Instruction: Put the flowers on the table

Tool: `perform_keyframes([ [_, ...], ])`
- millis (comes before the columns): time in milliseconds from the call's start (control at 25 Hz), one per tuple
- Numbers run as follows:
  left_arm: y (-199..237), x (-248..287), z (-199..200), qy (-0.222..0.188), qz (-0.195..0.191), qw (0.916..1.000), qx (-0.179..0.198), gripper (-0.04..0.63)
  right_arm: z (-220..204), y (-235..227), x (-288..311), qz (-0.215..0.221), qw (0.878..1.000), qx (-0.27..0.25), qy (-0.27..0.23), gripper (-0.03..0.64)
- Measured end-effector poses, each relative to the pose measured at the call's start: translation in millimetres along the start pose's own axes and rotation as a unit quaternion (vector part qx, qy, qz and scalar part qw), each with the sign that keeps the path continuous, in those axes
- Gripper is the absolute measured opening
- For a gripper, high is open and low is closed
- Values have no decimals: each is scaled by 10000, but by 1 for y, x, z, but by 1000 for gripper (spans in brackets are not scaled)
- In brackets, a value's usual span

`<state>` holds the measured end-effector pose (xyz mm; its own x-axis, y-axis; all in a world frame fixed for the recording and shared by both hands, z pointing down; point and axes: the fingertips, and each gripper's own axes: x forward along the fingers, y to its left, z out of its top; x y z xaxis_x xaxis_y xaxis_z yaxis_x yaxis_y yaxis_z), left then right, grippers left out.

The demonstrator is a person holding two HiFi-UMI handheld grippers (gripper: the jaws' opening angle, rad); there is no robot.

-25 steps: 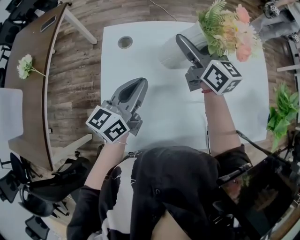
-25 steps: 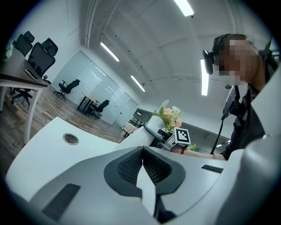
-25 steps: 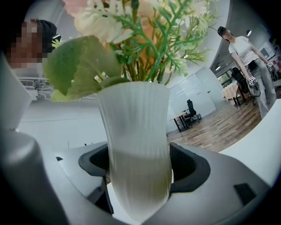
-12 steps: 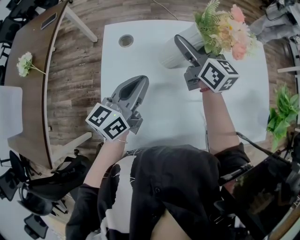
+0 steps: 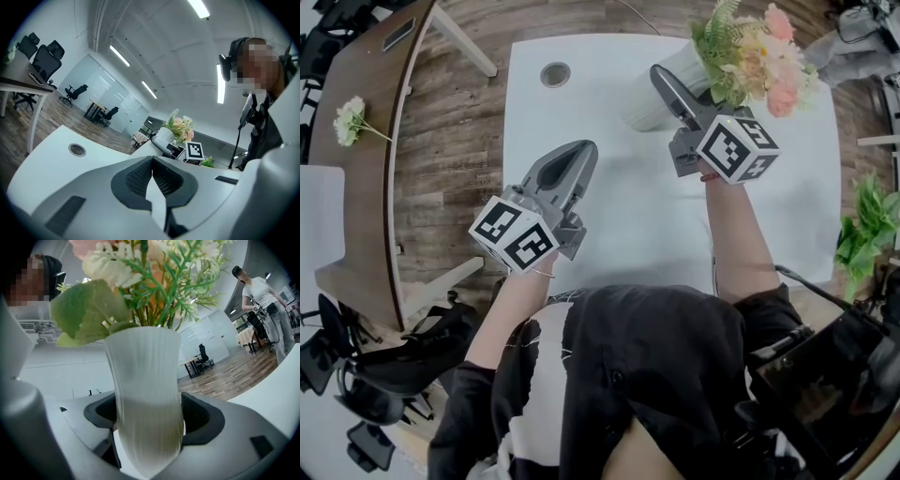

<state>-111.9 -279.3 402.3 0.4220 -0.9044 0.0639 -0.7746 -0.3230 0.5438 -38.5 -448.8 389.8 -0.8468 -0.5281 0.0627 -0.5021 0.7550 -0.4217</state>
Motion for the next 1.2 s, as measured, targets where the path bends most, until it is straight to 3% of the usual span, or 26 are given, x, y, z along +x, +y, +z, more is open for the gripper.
perform_keyframes([
  [1200, 1, -7, -3, 5, -1, 10000, -46, 14, -13, 18, 8, -492, 9972, -503, 271, 397],
])
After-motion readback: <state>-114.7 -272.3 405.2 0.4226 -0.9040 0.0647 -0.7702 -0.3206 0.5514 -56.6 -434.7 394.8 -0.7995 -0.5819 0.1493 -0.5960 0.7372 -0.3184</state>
